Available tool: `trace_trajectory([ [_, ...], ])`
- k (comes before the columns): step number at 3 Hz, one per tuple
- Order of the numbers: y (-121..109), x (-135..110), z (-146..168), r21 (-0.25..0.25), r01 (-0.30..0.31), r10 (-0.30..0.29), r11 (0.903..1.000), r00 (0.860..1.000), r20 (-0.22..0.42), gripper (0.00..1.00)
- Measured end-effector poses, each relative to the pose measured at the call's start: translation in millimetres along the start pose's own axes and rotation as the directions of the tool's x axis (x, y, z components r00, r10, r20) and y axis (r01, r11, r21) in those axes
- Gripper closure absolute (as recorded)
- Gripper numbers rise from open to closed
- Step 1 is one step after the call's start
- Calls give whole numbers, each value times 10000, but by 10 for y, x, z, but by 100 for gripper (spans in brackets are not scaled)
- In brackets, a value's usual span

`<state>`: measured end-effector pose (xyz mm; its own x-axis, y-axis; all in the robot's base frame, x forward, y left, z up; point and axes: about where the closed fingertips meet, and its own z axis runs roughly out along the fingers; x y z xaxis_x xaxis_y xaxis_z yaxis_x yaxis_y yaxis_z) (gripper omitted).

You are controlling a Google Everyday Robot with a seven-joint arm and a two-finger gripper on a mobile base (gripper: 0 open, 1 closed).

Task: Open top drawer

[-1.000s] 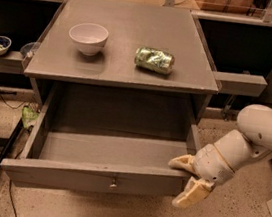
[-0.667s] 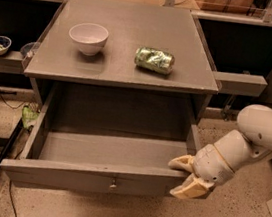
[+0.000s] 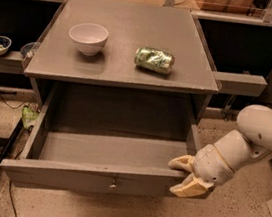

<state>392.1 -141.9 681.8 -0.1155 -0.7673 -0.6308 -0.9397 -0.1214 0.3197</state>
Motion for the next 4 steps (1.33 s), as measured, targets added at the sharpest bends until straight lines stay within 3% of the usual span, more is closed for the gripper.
trace_trajectory([
  [4,-90,29,-73,-84,23,-22,10000,9999,113,100],
])
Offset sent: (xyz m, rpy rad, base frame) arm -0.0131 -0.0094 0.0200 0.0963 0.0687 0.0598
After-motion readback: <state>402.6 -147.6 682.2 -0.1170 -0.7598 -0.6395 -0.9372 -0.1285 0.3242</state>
